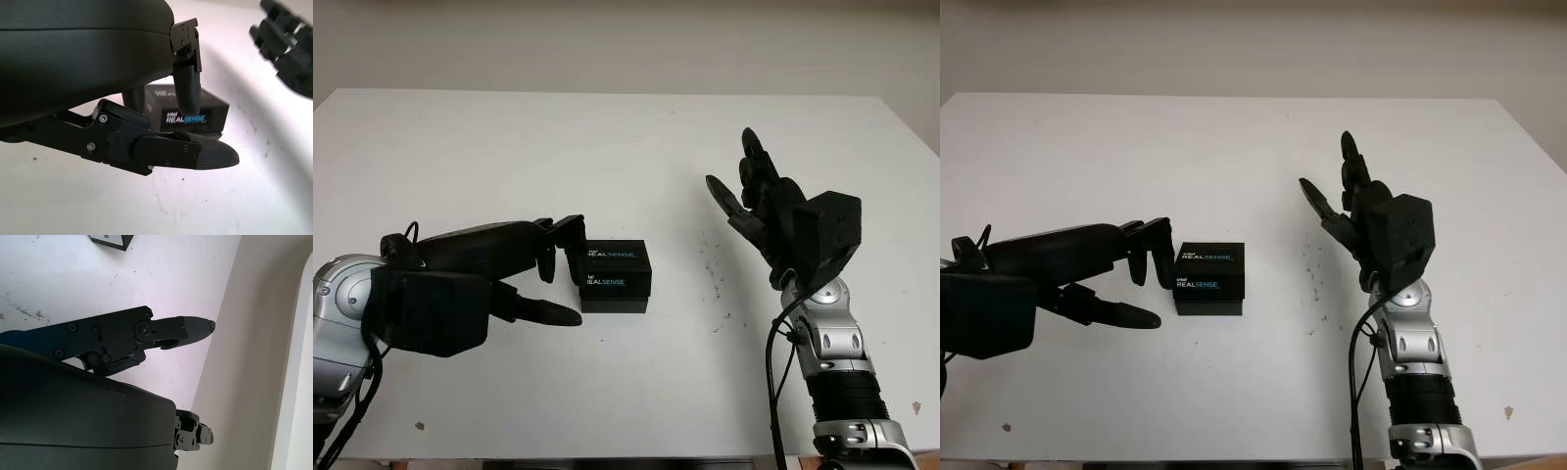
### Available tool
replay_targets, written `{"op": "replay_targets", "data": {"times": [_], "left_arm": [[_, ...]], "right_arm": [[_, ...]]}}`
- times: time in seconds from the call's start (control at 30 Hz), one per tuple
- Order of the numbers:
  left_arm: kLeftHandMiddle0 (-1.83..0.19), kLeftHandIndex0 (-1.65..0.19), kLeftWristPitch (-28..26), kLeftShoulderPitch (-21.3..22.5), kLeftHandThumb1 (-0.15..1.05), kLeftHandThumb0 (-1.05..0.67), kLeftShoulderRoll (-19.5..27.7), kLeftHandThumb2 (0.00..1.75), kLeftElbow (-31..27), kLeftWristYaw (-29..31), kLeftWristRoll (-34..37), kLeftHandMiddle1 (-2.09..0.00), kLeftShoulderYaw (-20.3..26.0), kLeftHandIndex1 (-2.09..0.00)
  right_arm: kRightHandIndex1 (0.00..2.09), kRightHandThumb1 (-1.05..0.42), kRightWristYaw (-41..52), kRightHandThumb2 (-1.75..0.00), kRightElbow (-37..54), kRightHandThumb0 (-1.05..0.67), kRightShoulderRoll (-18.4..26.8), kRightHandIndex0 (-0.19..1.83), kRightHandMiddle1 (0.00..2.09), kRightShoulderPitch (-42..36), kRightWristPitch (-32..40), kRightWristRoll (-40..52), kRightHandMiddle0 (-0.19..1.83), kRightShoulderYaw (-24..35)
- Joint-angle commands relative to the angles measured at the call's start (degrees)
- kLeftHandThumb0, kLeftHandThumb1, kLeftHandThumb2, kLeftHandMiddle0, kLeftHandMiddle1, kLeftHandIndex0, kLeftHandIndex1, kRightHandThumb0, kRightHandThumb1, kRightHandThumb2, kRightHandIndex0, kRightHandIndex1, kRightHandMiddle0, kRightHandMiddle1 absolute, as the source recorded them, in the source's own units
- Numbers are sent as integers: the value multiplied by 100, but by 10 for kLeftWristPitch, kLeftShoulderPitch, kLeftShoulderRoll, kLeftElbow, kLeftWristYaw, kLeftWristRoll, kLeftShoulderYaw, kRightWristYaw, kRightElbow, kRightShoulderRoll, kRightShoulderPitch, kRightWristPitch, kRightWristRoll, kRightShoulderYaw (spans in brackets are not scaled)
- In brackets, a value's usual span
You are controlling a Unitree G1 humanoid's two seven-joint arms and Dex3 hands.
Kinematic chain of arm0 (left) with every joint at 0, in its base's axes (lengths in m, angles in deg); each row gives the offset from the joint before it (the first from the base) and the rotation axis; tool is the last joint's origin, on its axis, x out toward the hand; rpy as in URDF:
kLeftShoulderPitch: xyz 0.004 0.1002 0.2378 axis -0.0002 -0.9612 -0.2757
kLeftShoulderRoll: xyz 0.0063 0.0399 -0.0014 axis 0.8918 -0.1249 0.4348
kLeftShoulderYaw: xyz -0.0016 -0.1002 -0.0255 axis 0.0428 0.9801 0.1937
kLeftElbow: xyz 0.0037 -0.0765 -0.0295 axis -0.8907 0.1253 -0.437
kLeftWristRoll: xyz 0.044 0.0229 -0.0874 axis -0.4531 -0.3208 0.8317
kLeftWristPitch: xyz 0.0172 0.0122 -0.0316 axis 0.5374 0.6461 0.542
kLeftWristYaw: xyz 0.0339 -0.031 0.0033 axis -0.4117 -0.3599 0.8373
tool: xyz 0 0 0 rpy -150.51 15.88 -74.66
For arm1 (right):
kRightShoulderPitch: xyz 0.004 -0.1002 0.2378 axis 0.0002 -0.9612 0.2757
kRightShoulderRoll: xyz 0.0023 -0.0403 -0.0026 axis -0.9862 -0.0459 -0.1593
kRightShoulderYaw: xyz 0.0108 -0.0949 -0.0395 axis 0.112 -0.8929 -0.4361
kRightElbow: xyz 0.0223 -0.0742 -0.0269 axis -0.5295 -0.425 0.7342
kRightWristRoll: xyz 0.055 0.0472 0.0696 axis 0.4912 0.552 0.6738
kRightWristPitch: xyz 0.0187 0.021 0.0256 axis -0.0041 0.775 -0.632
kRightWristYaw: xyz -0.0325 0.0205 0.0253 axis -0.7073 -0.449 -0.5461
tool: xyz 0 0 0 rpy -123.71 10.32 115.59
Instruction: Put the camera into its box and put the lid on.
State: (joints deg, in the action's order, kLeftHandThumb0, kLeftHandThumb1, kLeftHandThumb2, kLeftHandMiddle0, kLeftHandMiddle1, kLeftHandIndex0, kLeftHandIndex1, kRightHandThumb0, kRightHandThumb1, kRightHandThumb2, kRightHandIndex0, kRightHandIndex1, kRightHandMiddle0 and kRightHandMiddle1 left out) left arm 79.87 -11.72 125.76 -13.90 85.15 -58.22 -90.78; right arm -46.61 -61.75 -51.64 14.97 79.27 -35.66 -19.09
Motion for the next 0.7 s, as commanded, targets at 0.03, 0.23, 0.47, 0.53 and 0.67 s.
{"op": "replay_targets", "data": {"times": [0.03, 0.23, 0.47, 0.53, 0.67], "left_arm": [[19, 19, 9, -7, 105, -72, -25, 26, -2, -58, -13, -145, 20, -141], [-7, -1, 50, 39, 105, -74, -65, 26, 79, -156, -54, -19, 9, -28], [-4, 0, -6, 140, 105, -75, -105, 12, 187, -170, -88, -6, -40, -11], [-6, 1, -18, 165, 105, -81, -110, 11, 213, -163, -102, -7, -59, -9], [5, 14, -44, 203, 105, -89, -111, 12, 249, -120, -115, -2, -95, -3]], "right_arm": [[4, -105, 3, -25, 10, -43, -2, -15, 5, 5, 1, 7, -13, 1], [5, -105, 1, -25, 14, -42, -1, -14, 5, 4, 2, 5, -12, -2], [6, -105, -9, -23, 22, -45, 2, -12, 7, 6, 1, -12, -9, -10], [6, -105, -7, -22, 20, -45, 3, -11, 7, 11, -5, -12, -8, -9], [6, -105, -6, -21, 27, -46, 6, -11, 6, 26, 8, -13, -8, -11]]}}
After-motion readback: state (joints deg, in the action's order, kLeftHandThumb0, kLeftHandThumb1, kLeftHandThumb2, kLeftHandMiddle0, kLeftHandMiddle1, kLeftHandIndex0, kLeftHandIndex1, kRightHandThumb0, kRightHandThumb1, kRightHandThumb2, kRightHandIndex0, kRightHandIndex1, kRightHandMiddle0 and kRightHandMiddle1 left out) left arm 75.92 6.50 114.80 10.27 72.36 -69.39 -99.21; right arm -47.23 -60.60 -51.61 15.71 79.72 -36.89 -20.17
